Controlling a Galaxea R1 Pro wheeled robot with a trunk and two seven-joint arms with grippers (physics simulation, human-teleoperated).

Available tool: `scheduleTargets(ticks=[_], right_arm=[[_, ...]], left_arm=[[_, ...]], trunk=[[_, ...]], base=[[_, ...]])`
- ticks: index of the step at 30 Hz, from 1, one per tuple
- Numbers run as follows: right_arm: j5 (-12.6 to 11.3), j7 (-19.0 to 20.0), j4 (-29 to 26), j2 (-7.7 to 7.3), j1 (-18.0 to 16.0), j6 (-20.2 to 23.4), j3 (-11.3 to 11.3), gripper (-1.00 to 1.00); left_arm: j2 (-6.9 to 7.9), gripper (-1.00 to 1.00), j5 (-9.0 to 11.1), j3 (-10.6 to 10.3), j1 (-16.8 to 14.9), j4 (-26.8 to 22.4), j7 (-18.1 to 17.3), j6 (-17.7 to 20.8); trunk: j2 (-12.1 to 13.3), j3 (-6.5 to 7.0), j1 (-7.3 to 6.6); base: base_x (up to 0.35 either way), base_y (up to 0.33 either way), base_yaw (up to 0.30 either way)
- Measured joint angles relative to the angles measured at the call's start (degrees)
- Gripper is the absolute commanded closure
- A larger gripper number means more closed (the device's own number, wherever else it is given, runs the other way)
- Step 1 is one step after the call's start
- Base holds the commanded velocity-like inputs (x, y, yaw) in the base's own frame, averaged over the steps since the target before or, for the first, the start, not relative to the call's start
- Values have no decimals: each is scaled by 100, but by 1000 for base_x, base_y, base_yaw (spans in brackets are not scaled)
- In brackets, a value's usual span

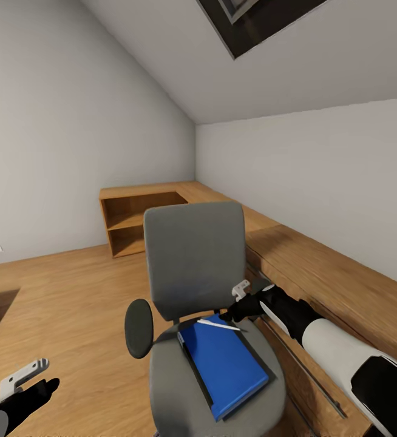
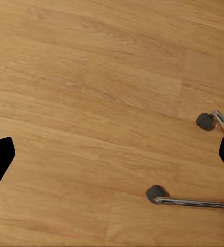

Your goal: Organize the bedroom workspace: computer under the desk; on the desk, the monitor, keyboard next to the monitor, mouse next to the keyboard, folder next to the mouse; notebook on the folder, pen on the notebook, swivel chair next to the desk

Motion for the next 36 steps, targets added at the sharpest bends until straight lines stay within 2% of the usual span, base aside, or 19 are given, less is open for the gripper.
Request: scheduleTargets(ticks=[3, 8, 16, 29, 36], right_arm=[[-206, -7, 3, -1, 0, 3, 2, -100], [-298, -5, -3, -11, 0, 3, -3, -100], [-319, -1, -12, -36, 0, 3, -7, -100], [-314, 291, -16, -43, 0, -3, -16, -100], [-306, 495, -20, -50, 0, -9, -34, -100]], left_arm=[[3, -100, 0, 0, 0, 0, -1, 0], [-3, -100, 0, 0, 0, 0, 1, 0], [-12, -100, 0, -4, 0, 1, 2, 0], [-14, -100, 0, -9, 0, 0, 2, 1], [-14, -100, 0, -9, 0, 0, 2, 7]], trunk=[[-120, -54, 66], [-321, -144, 176], [-642, -287, 352], [-1163, -521, 637], [-1165, -521, 638]], base=[[0, 0, 0], [0, 0, 0], [0, 0, 0], [0, 0, 0], [0, 0, 0]])
